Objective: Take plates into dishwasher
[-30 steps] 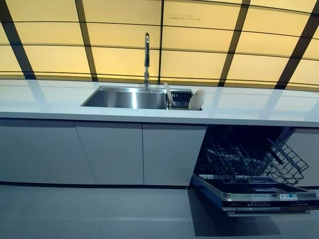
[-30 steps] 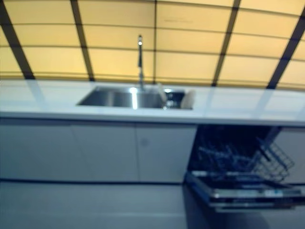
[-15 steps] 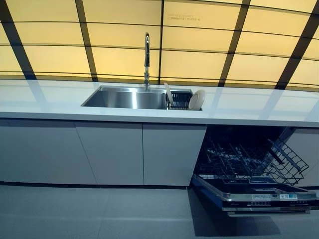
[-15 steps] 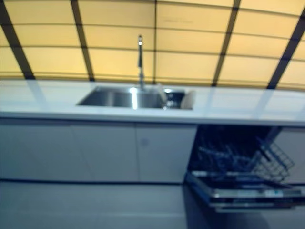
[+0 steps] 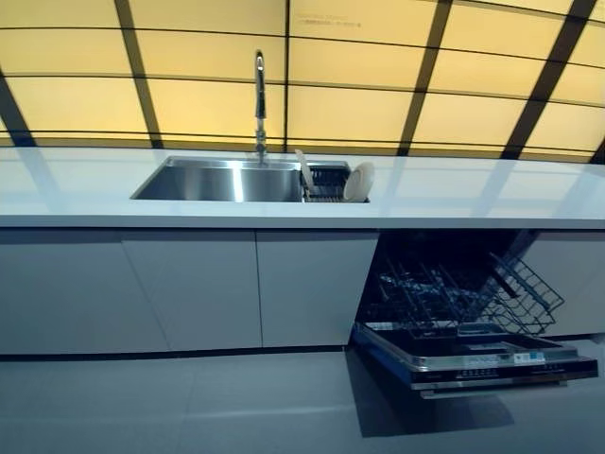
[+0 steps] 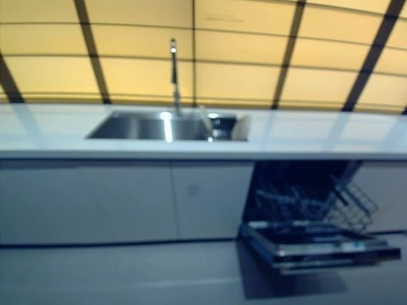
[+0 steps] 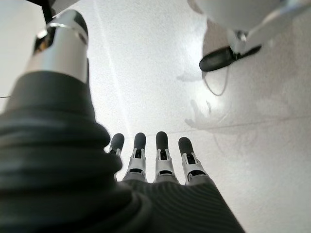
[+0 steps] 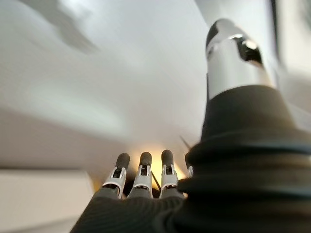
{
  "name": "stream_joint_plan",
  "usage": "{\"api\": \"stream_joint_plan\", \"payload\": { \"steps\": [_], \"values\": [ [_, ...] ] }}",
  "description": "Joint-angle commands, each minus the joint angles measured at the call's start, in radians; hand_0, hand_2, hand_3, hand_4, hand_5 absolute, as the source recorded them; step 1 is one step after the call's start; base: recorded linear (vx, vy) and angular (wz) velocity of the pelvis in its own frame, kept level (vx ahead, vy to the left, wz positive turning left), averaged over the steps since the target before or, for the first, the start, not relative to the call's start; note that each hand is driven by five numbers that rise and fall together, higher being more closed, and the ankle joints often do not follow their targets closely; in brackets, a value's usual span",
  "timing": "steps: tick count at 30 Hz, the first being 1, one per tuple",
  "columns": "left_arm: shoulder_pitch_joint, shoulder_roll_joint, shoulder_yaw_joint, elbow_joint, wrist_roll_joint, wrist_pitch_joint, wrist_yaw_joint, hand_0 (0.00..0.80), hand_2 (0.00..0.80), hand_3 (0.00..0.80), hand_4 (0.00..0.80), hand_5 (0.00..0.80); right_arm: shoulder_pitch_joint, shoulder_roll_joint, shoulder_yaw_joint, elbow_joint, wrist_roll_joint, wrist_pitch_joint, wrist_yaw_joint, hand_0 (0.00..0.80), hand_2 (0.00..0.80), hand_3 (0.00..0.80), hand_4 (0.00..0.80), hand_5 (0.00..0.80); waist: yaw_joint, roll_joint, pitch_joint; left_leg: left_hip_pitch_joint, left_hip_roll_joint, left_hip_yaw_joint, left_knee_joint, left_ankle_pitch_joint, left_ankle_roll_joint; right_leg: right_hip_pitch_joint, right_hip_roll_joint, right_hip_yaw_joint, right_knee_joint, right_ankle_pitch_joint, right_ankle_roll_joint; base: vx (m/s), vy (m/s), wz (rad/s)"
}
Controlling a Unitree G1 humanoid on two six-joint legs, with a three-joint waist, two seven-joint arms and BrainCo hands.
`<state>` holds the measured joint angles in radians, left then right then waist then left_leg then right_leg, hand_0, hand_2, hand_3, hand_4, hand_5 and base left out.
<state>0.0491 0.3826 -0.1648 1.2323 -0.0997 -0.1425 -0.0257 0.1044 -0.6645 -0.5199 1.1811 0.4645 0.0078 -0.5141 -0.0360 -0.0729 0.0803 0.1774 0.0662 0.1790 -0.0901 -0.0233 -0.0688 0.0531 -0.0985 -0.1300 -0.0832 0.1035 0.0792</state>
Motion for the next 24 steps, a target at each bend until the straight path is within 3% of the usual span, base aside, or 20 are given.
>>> {"api": "stream_joint_plan", "payload": {
  "steps": [1,5,8,11,18,24],
  "values": [
    [-0.052,-0.023,0.020,-0.014,-0.024,-0.017,0.017,0.000,0.000,0.000,0.000,0.000,-0.075,-0.058,0.000,-0.144,-0.005,-0.139,-0.133,0.000,0.000,0.000,0.000,0.000,0.004,-0.002,0.027,-0.046,-0.047,-0.014,0.005,0.005,0.062,0.015,-0.005,-0.008,0.076,-0.028,0.068,-0.015,0.081,-0.15],
    [-0.036,-0.013,0.012,-0.075,-0.040,0.013,0.025,0.000,0.000,0.000,0.000,0.000,-0.109,-0.140,-0.006,-0.460,-0.029,-0.174,-0.174,0.000,0.000,0.000,0.000,0.000,-0.001,-0.005,0.027,-0.059,-0.056,-0.012,0.006,0.004,0.070,-0.010,-0.018,0.007,0.092,-0.015,0.077,-0.010,0.078,-0.10],
    [-0.028,-0.010,0.011,-0.088,-0.050,0.021,0.026,0.000,0.000,0.000,0.000,0.000,-0.162,-0.172,0.002,-0.684,-0.043,-0.206,-0.127,0.000,0.000,0.000,0.000,0.000,-0.001,-0.002,0.022,-0.065,-0.064,-0.011,0.007,0.003,0.076,-0.028,-0.034,0.013,0.111,-0.004,0.089,0.018,0.077,-0.03],
    [-0.024,-0.019,0.019,-0.096,-0.045,0.038,0.024,0.000,0.000,0.000,0.000,0.000,-0.236,-0.170,0.073,-0.947,-0.124,-0.133,-0.124,0.000,0.000,0.000,0.000,0.000,0.004,0.007,0.015,-0.070,-0.074,-0.016,0.010,0.003,0.083,-0.046,-0.052,0.018,0.135,0.001,0.097,0.040,0.131,-0.10],
    [-0.026,-0.030,0.016,-0.087,-0.013,0.049,0.022,0.000,0.000,0.000,0.000,0.000,-0.405,-0.205,0.207,-1.019,-0.188,-0.146,-0.030,0.000,0.000,0.000,0.000,0.000,0.030,0.007,0.005,-0.072,-0.089,-0.040,0.018,-0.001,0.092,-0.060,-0.082,0.009,0.179,0.017,0.100,0.042,0.073,0.00],
    [-0.038,-0.018,-0.010,-0.079,0.011,0.056,0.020,0.000,0.000,0.000,0.000,0.000,-0.556,-0.215,0.305,-1.009,-0.064,-0.154,0.091,0.000,0.000,0.000,0.000,0.000,0.070,0.001,0.000,-0.073,-0.096,-0.069,0.025,0.000,0.091,-0.051,-0.111,-0.019,0.216,0.045,0.095,0.040,0.035,0.15]
  ]
}}
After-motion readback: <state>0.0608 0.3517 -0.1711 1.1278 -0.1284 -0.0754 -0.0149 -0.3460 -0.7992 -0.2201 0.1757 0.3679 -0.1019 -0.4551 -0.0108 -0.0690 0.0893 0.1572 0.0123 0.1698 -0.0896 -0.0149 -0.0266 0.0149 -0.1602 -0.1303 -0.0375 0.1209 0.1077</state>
